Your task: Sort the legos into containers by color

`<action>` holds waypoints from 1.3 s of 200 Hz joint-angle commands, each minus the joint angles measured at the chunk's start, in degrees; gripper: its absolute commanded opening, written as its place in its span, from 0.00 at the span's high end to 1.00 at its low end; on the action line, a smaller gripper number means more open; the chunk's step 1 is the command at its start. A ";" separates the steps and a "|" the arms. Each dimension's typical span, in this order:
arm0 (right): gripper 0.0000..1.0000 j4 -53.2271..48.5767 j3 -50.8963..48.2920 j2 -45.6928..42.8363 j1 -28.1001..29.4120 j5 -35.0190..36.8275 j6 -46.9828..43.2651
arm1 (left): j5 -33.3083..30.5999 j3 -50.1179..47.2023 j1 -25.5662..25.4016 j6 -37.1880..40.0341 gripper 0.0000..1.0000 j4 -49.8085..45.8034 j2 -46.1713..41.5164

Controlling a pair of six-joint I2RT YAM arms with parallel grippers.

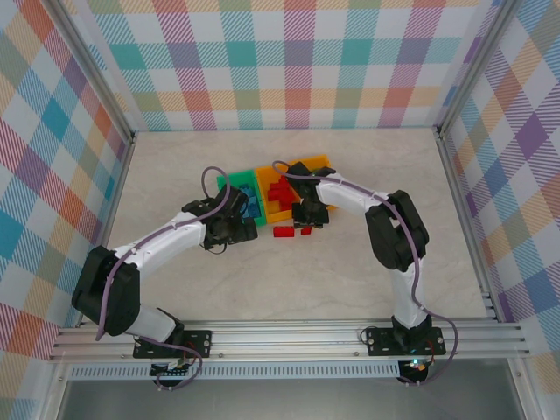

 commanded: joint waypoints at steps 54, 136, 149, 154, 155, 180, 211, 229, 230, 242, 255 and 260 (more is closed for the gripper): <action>0.68 -4.62 11.36 -4.85 0.58 -3.05 0.40 | -0.49 0.26 -0.60 -0.55 0.03 -1.27 -1.11; 0.47 -10.74 37.13 12.56 0.58 -6.14 -0.39 | -0.73 -0.10 -0.75 -1.14 0.03 -1.35 -2.03; 0.23 -9.97 37.58 12.70 0.58 -6.87 -0.36 | -0.84 -0.12 -0.70 -1.16 0.03 -1.55 -2.32; 0.17 -9.53 37.16 12.24 0.58 -6.89 -0.32 | -0.98 -0.25 -0.75 -1.30 0.03 -1.53 -2.44; 0.17 -9.45 36.98 12.17 0.58 -6.89 -0.31 | -1.00 -0.27 -0.70 -1.31 0.03 -1.53 -2.47; 0.16 -7.39 30.82 7.59 0.68 -6.05 -0.96 | -1.28 -0.47 -0.76 -1.39 0.03 -1.56 -2.82; 0.15 -4.67 16.83 -0.72 1.68 -4.42 -0.45 | -1.29 -0.42 -0.75 -1.37 0.02 -1.05 -2.46; 0.15 -3.93 9.82 -4.25 3.09 -3.80 0.83 | -1.37 -0.21 -0.75 -1.28 0.02 -0.91 -2.19; 0.15 -3.97 9.51 -4.42 3.20 -3.76 0.92 | -1.41 -0.16 -0.75 -1.30 0.02 -0.91 -2.13; 0.15 -3.35 5.92 -5.78 4.38 -3.30 1.95 | -1.72 -0.15 -0.78 -1.22 0.02 -0.96 -2.20; 0.14 -2.37 3.44 -6.06 5.15 -3.56 3.37 | -1.78 -0.06 -0.74 -0.97 0.02 -0.94 -2.23; 0.14 -1.91 2.88 -5.84 5.28 -3.98 3.90 | -1.73 -0.05 -0.76 -0.83 0.02 -0.98 -2.24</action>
